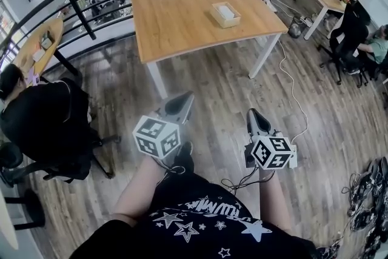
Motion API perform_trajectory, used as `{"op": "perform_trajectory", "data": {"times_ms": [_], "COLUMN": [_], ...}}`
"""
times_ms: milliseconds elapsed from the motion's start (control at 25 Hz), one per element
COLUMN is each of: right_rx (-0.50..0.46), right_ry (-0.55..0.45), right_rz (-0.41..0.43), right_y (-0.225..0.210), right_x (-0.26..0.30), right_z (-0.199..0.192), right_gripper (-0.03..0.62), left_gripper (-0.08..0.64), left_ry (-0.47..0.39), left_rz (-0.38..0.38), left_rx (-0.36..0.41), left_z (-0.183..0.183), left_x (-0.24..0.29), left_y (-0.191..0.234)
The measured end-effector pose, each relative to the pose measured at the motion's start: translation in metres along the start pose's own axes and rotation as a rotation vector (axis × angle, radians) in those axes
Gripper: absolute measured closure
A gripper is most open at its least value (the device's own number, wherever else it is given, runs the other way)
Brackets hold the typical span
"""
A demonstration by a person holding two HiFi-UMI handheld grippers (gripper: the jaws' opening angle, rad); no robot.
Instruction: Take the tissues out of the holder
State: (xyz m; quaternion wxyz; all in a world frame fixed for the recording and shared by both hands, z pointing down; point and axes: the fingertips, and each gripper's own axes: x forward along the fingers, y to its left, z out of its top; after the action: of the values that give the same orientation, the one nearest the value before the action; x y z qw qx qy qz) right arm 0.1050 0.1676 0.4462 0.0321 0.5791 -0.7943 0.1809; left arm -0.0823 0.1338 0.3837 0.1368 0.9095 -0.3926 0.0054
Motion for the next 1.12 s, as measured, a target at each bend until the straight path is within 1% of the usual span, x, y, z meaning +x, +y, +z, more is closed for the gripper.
{"op": "perform_trajectory", "data": {"times_ms": [200,480,800,1120], "right_rx": [0.009,0.031,0.042,0.034], "right_ry": [0.01,0.023,0.049,0.05], "right_rz": [-0.008,-0.027,-0.059,-0.112], "right_y": [-0.011,-0.017,-0.024,-0.03], "right_x": [0.052,0.121,0.175,0.219], "right_z": [0.014,0.04,0.052,0.073], "right_gripper": [0.571,0.571,0.571,0.571], "left_gripper": [0.546,0.546,0.546,0.546], "left_ry": [-0.003,0.016,0.029,0.033], "left_rz": [-0.002,-0.012,-0.052,-0.116], "left_rx": [-0.003,-0.029,-0.052,-0.067], "left_z": [0.015,0.036,0.048,0.063], "left_x": [0.035,0.079,0.122,0.158], "left_y": [0.04,0.099,0.146,0.185]}}
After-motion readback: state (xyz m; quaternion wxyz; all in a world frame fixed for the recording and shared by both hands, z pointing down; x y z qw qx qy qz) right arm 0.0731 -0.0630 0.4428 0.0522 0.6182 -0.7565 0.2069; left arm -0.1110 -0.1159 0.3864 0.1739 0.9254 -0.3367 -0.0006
